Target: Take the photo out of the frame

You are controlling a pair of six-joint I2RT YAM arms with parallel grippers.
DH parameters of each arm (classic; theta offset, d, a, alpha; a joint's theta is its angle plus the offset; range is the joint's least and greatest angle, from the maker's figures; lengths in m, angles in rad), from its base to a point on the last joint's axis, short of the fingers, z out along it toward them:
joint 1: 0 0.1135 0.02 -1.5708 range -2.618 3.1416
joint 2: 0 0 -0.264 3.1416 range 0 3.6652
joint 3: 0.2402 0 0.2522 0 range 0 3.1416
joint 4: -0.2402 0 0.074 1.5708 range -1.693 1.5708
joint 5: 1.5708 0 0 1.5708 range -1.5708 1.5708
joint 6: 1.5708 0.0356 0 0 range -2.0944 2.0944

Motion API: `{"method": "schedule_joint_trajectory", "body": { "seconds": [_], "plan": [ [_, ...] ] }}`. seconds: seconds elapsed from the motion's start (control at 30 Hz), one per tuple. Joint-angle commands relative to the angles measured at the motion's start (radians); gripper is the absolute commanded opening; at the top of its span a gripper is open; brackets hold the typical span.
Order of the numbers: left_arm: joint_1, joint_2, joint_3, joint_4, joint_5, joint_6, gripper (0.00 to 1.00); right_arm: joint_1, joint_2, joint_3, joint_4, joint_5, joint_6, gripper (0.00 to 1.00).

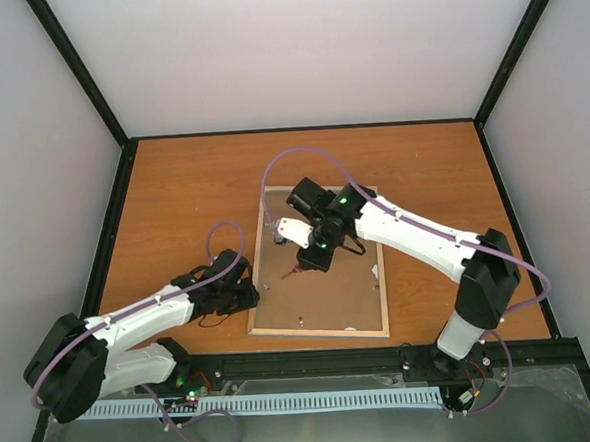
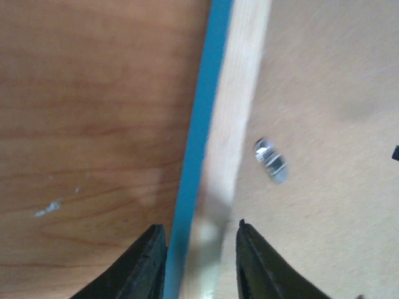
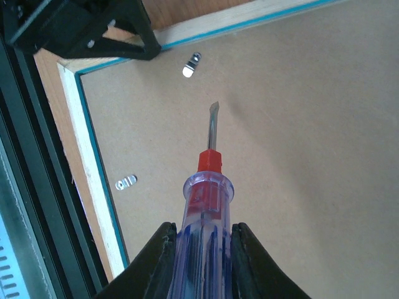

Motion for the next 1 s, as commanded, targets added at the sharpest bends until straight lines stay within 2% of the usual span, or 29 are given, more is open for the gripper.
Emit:
{"method": "schedule_joint_trajectory", "body": {
  "seconds": [0.0,0.17,0.43,0.67,0.97],
  "plan": [
    [-0.004,-0.034,0.132,-0.078,-0.062,-0.017,0.37,-0.067,-0.122,-0.052,0.003,0.010,-0.028,0.03],
    [0.013,-0.008,0.251,-0.090,-0.127,0.054,0.49,-0.173,-0.260,-0.156,0.041,0.022,-0.048,0.03],
    [0.165,0.272,0.475,-0.099,-0.125,0.203,0.53,-0.325,-0.387,-0.264,0.058,-0.017,-0.048,0.03],
    [0.233,0.474,0.620,-0.097,-0.137,0.323,0.51,-0.341,-0.427,-0.292,0.087,-0.013,-0.038,0.03],
    [0.237,0.593,0.627,-0.033,-0.072,0.382,0.39,-0.344,-0.407,-0.288,0.110,-0.033,-0.027,0.03]
  ]
}}
